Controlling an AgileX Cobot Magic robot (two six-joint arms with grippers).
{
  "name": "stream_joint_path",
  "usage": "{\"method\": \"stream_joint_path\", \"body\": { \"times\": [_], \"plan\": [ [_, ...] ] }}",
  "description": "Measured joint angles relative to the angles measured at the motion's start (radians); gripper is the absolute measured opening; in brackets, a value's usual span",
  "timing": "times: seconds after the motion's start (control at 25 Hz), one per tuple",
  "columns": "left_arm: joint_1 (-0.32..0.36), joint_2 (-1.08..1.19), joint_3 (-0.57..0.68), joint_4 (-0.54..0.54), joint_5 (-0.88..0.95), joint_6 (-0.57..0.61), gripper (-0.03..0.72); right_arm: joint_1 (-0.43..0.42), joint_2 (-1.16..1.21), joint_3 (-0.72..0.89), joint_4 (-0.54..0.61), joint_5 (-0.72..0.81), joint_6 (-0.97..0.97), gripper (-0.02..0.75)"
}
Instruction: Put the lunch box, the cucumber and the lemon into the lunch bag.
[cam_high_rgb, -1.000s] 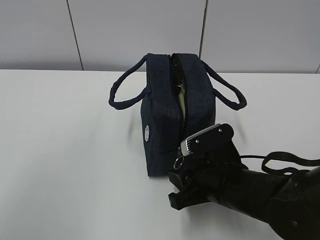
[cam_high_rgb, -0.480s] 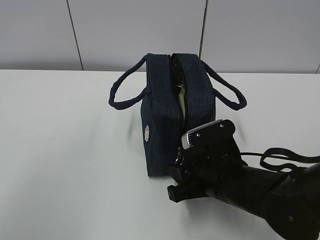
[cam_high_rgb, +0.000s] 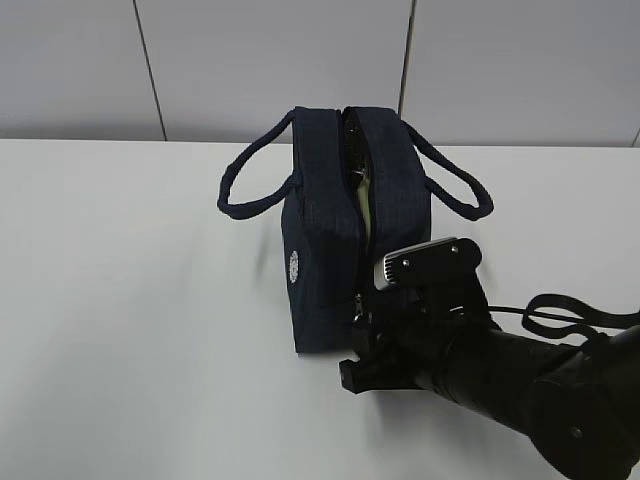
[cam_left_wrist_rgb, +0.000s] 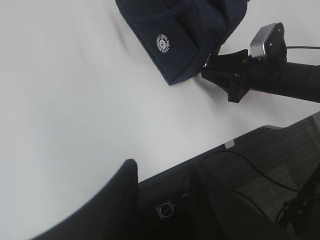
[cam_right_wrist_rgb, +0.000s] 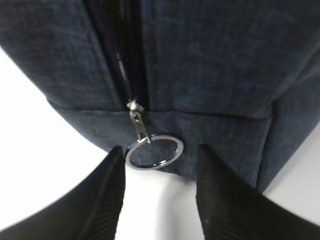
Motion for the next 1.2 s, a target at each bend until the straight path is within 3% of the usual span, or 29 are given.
{"method": "stream_joint_path", "body": {
  "times": [1.2],
  "plan": [
    [0.000,0.000,0.000,0.000,0.000,0.000,0.237,0.000,0.019,0.000,-0.087,-0.083,0.004,0.349]
  ]
}}
